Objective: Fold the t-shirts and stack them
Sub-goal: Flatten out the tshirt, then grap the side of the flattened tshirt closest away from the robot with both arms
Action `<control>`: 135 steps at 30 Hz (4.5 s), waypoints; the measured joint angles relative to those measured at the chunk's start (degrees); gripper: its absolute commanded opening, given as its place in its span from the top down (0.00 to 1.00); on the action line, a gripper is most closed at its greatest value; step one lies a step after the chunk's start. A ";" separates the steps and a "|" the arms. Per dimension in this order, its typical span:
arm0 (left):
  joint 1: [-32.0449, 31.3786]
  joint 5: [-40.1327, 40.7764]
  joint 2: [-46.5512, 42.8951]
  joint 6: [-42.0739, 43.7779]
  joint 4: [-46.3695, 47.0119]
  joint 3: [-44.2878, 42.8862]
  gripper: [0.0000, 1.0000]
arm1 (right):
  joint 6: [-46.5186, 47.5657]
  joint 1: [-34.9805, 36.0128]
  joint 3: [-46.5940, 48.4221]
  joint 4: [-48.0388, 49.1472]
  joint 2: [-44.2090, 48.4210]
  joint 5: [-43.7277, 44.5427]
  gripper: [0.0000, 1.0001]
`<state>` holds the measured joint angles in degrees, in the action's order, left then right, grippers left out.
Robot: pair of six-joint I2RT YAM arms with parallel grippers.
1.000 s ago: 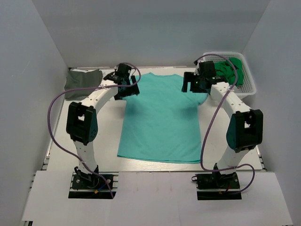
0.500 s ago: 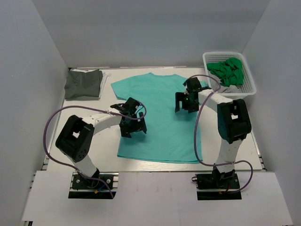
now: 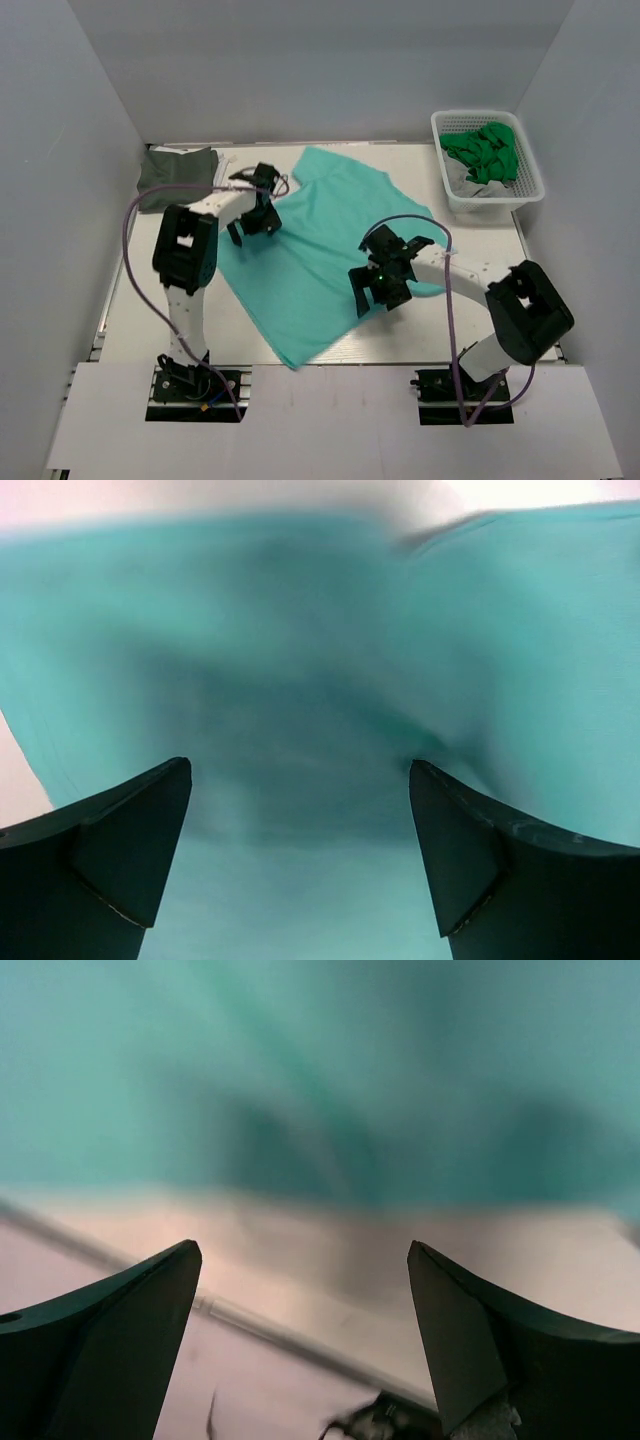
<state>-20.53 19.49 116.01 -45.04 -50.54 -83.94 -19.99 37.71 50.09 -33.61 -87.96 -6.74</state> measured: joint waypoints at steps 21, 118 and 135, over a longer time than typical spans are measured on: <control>-0.87 -3.85 -15.06 17.27 7.21 -6.71 0.00 | 0.68 -0.44 20.48 -5.75 -2.40 6.95 0.10; 11.47 -14.51 -34.38 -1.01 17.84 43.10 1.00 | -11.15 -12.63 -16.79 -6.84 21.88 2.10 0.15; 11.32 -15.69 -34.88 -0.50 14.60 42.12 1.00 | -13.22 -10.54 -15.50 -9.01 27.39 -3.39 1.00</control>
<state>-9.21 3.79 81.12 -45.54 -35.94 -41.82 -33.21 27.18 34.59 -42.61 -60.58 -10.13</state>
